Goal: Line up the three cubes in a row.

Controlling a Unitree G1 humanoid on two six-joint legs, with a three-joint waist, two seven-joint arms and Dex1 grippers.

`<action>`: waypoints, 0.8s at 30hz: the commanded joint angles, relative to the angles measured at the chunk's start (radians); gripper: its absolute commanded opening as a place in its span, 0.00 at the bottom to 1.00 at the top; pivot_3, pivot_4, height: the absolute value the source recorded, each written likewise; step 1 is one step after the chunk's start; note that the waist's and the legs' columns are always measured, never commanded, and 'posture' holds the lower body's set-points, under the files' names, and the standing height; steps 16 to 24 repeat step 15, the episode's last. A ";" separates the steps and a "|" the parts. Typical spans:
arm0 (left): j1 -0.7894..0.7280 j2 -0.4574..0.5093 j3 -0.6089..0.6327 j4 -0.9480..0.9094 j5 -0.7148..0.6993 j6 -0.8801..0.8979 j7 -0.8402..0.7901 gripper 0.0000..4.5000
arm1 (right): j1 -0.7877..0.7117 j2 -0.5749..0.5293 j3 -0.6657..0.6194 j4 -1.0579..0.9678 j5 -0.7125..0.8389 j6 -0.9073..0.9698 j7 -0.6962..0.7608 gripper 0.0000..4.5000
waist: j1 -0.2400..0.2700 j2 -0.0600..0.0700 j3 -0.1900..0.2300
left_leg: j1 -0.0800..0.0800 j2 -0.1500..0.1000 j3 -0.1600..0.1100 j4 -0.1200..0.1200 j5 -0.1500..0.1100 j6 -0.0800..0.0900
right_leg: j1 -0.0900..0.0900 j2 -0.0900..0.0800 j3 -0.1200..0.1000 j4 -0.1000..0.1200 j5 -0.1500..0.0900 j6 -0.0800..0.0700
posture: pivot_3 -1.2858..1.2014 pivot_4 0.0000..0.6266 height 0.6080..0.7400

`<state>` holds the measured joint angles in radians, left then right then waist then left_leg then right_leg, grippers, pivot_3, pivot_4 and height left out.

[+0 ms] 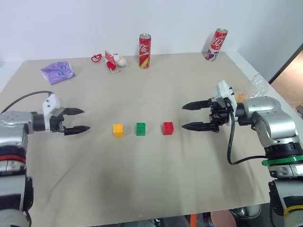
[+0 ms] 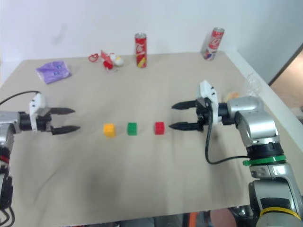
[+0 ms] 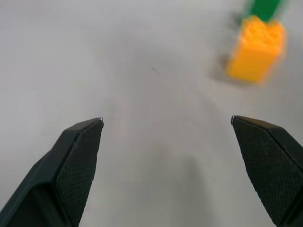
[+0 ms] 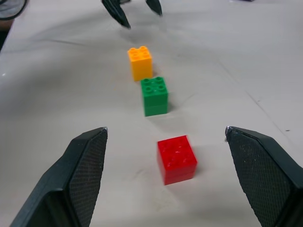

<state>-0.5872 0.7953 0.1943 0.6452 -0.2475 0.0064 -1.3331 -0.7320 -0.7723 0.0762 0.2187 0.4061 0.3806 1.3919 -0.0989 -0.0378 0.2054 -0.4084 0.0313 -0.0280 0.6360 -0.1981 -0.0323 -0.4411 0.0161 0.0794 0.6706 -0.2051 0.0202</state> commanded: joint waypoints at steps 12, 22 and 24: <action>0.609 -0.591 0.307 -1.154 -0.212 0.589 1.096 1.00 | 0.199 0.138 -0.209 -0.105 -0.025 -0.010 -0.484 0.92 | 0.028 -0.003 -0.001 | 0.004 -0.003 0.000 0.003 0.001 -0.001 | 0.007 -0.003 0.000 -0.004 0.003 0.006 | 0.52 0.24 1.00; 0.615 -0.636 0.265 -1.165 -0.210 0.578 1.142 1.00 | 0.239 0.218 -0.244 -0.107 -0.039 -0.011 -0.646 0.92 | 0.027 -0.003 -0.001 | 0.004 -0.004 0.001 0.004 0.004 -0.001 | 0.007 -0.003 0.002 -0.004 0.005 0.003 | 0.52 0.24 1.00; 0.615 -0.636 0.265 -1.165 -0.210 0.578 1.142 1.00 | 0.239 0.218 -0.244 -0.107 -0.039 -0.011 -0.646 0.92 | 0.027 -0.003 -0.001 | 0.004 -0.004 0.001 0.004 0.004 -0.001 | 0.007 -0.003 0.002 -0.004 0.005 0.003 | 0.52 0.24 1.00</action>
